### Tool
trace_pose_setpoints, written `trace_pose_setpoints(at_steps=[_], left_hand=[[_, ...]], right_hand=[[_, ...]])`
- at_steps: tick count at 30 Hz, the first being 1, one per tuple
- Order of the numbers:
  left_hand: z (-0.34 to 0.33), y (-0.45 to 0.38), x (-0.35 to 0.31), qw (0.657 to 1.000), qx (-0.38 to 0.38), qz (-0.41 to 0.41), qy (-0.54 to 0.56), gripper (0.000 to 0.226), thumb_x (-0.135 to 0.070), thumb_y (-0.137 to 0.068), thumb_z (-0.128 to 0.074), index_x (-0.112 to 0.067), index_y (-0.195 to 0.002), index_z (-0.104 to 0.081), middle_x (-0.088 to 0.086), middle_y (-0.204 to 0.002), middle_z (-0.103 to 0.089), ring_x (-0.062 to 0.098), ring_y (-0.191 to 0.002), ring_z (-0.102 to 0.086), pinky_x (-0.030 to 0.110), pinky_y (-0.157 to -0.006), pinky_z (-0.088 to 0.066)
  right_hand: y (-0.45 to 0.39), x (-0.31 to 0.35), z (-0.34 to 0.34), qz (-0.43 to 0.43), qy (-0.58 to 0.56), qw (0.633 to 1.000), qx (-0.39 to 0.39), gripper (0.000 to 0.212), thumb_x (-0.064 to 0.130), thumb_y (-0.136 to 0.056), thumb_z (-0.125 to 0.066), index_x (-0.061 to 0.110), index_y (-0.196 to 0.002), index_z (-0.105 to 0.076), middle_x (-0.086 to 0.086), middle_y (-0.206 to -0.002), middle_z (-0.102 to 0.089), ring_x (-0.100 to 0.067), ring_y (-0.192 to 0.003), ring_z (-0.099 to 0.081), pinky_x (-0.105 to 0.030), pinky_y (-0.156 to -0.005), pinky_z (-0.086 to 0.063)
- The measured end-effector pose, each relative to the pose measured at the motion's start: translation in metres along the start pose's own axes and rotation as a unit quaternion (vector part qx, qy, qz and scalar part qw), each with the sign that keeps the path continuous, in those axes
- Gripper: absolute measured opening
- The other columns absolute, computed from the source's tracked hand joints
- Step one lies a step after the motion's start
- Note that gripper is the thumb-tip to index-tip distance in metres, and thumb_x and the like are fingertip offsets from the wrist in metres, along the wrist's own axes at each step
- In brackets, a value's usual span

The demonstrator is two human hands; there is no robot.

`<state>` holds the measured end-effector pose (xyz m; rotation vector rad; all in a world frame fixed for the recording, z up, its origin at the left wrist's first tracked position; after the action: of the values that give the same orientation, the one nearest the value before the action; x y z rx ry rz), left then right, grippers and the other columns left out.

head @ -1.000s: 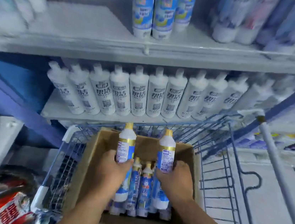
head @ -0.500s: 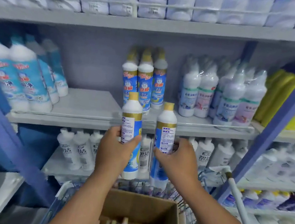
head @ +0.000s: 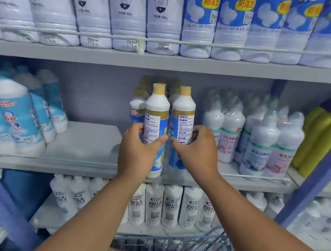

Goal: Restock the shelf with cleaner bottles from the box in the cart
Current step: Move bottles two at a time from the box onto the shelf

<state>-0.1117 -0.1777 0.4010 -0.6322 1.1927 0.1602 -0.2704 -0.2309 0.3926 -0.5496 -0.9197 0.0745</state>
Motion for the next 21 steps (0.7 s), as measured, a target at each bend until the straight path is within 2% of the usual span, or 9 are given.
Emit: trace_pose_setpoints(at_steps=[4, 8, 12, 17, 21], left_hand=[[-0.012, -0.017, 0.014, 1.0, 0.01, 0.001, 0.02, 0.05, -0.06, -0.065, -0.078, -0.044, -0.109, -0.059, -0.016, -0.112, -0.068, 0.004, -0.093, -0.07, 0.04, -0.083, -0.061], [-0.022, -0.025, 0.028, 1.0, 0.008, -0.001, 0.025, 0.045, -0.048, -0.072, -0.083, -0.042, -0.11, -0.059, -0.016, -0.112, -0.068, 0.002, -0.091, -0.07, 0.038, -0.083, -0.06], [-0.029, -0.037, 0.04, 0.999, -0.011, -0.001, 0.031, 0.042, -0.041, -0.074, -0.085, -0.036, -0.108, -0.06, -0.014, -0.11, -0.068, 0.001, -0.088, -0.069, 0.037, -0.082, -0.06], [-0.034, -0.038, 0.058, 1.0, 0.002, -0.012, 0.023, 0.047, -0.045, -0.072, -0.086, -0.033, -0.107, -0.058, -0.014, -0.11, -0.068, 0.002, -0.09, -0.07, 0.038, -0.08, -0.06], [-0.035, -0.034, 0.07, 0.999, 0.02, -0.035, 0.007, 0.051, -0.05, -0.074, -0.082, -0.033, -0.115, -0.058, -0.011, -0.117, -0.064, 0.007, -0.098, -0.069, 0.041, -0.084, -0.059]], right_hand=[[-0.01, -0.009, -0.017, -0.001, -0.005, 1.0, -0.015, 0.053, 0.053, -0.067, -0.08, 0.021, -0.102, -0.059, 0.004, -0.097, -0.06, -0.009, -0.082, -0.061, -0.029, -0.07, -0.053], [-0.017, -0.019, -0.035, -0.007, -0.013, 1.0, -0.018, 0.053, 0.05, -0.069, -0.082, 0.02, -0.106, -0.059, 0.005, -0.1, -0.057, -0.008, -0.085, -0.059, -0.029, -0.074, -0.053], [-0.016, -0.027, -0.047, -0.022, -0.018, 0.999, -0.016, 0.055, 0.046, -0.071, -0.084, 0.017, -0.11, -0.058, 0.005, -0.102, -0.054, -0.003, -0.084, -0.053, -0.021, -0.074, -0.047], [-0.021, -0.029, -0.057, -0.017, -0.029, 0.999, -0.009, 0.059, 0.04, -0.073, -0.085, 0.014, -0.115, -0.054, 0.001, -0.11, -0.051, -0.008, -0.091, -0.054, -0.026, -0.08, -0.049], [-0.021, -0.039, -0.066, -0.034, -0.088, 0.995, 0.045, 0.067, 0.042, -0.077, -0.082, 0.019, -0.13, -0.049, 0.004, -0.123, -0.051, -0.01, -0.109, -0.058, -0.03, -0.095, -0.05]])
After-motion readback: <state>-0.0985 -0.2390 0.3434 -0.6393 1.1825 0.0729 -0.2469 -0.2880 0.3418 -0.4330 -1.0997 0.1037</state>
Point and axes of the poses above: each hand's wrist, its own y-axis away from the middle knuckle, its own z-axis out of the back of the hand, x = y × z, the point moved 1 cm from there along -y, towards the middle knuckle
